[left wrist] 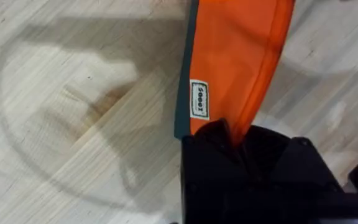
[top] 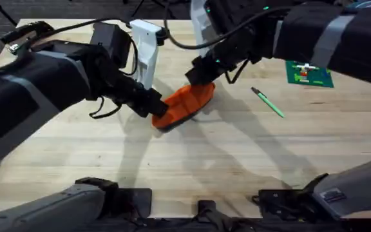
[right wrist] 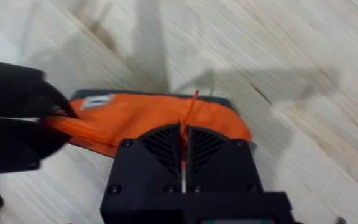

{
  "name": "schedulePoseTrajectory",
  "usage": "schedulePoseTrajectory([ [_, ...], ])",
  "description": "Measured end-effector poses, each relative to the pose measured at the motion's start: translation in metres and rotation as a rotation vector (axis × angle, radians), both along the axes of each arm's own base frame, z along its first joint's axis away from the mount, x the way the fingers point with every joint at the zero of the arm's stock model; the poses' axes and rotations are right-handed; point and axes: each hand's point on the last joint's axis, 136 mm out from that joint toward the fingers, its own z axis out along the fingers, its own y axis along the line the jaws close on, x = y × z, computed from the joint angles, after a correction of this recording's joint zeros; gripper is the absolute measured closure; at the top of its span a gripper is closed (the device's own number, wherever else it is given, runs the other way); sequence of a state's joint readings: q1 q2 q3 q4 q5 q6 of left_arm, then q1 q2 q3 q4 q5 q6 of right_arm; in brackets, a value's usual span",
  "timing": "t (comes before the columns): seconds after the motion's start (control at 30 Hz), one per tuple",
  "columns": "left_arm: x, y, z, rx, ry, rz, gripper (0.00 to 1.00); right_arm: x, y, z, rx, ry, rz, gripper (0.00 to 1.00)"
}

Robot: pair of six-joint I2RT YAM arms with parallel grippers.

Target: Unzip the bag, pick up the pens from the table one at a time and place them inside, then zip the bag closed.

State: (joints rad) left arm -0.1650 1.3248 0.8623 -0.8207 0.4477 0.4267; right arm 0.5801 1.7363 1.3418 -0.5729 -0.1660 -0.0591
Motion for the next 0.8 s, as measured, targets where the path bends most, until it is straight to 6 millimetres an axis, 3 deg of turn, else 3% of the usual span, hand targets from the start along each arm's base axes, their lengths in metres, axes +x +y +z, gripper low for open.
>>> schedulePoseTrajectory([
  [0.43,0.0,0.0,0.0,0.0,-0.001,0.0,0.958,-0.033,0.055,0.008,0.066,-0.01,0.094,0.968],
  [0.8,0.001,0.002,0.0,-0.002,0.007,0.021,0.958,-0.044,0.075,0.013,0.102,-0.008,0.099,0.968],
])
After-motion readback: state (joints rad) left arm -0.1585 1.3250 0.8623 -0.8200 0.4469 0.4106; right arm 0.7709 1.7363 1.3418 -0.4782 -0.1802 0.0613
